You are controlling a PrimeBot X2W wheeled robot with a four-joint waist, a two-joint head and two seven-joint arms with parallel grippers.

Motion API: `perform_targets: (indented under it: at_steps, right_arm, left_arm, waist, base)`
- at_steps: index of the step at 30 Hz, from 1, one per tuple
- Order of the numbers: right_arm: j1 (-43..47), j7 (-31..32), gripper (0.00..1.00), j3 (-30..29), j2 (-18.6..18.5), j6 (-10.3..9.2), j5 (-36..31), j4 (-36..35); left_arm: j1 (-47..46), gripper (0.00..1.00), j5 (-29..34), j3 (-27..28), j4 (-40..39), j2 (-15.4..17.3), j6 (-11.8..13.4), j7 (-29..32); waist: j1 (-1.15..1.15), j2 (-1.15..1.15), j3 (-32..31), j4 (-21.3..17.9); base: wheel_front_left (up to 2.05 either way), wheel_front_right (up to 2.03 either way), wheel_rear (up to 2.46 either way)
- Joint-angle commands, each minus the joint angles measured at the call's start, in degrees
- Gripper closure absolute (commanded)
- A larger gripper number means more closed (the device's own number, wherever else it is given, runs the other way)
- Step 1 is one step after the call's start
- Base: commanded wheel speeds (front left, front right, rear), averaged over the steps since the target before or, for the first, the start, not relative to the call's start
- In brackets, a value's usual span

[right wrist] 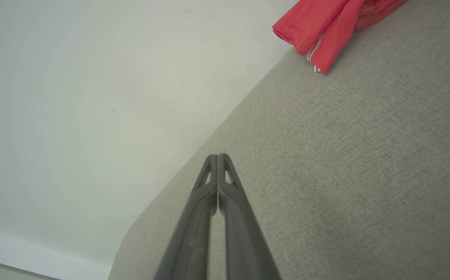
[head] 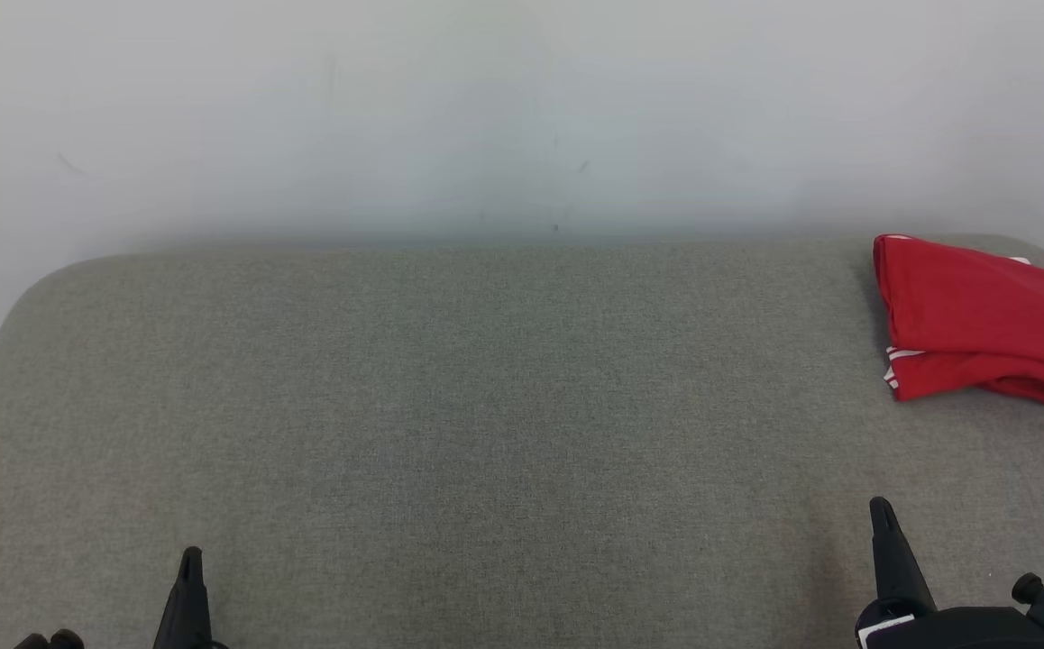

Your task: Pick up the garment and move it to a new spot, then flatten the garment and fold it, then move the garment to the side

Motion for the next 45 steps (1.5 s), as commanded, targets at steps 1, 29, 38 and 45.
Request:
perform_targets:
  at_steps: [1, 29, 38, 45]
  right_arm:
    - [-1.23, 0.4, 1.0, -0.36, -0.48, 0.02, 1.99, -0.44]
    - [-3.41, 4.59, 1.0, -2.17, -0.53, 0.03, 18.5, 0.53]
    - [-4.04, 5.92, 1.0, -2.81, -0.48, 0.03, 23.49, 0.84]
    - [-4.53, 6.83, 1.0, -3.22, -0.42, 0.03, 26.77, 1.05]
  left_arm:
    - [-1.6, 1.0, -2.13, 0.38, -0.47, 0.02, -0.44, 0.36]
    - [-3.64, 1.0, -18.75, 1.75, 0.18, -1.1, -1.04, 4.9]
    - [-4.19, 1.0, -23.87, 2.15, 0.4, -1.45, -1.32, 6.26]
    - [-4.68, 1.0, -27.32, 2.4, 0.54, -1.68, -1.49, 7.22]
  waist:
    - [0.0, 0.0, 0.03, -0.01]
    - [0.0, 0.0, 0.54, -0.23]
    - [0.0, 0.0, 0.73, -0.3]
    - [0.0, 0.0, 0.86, -0.36]
  base:
    - [0.0, 0.0, 0.0]
    - [0.0, 0.0, 0.0]
    - [0.0, 0.0, 0.0]
    - [0.0, 0.0, 0.0]
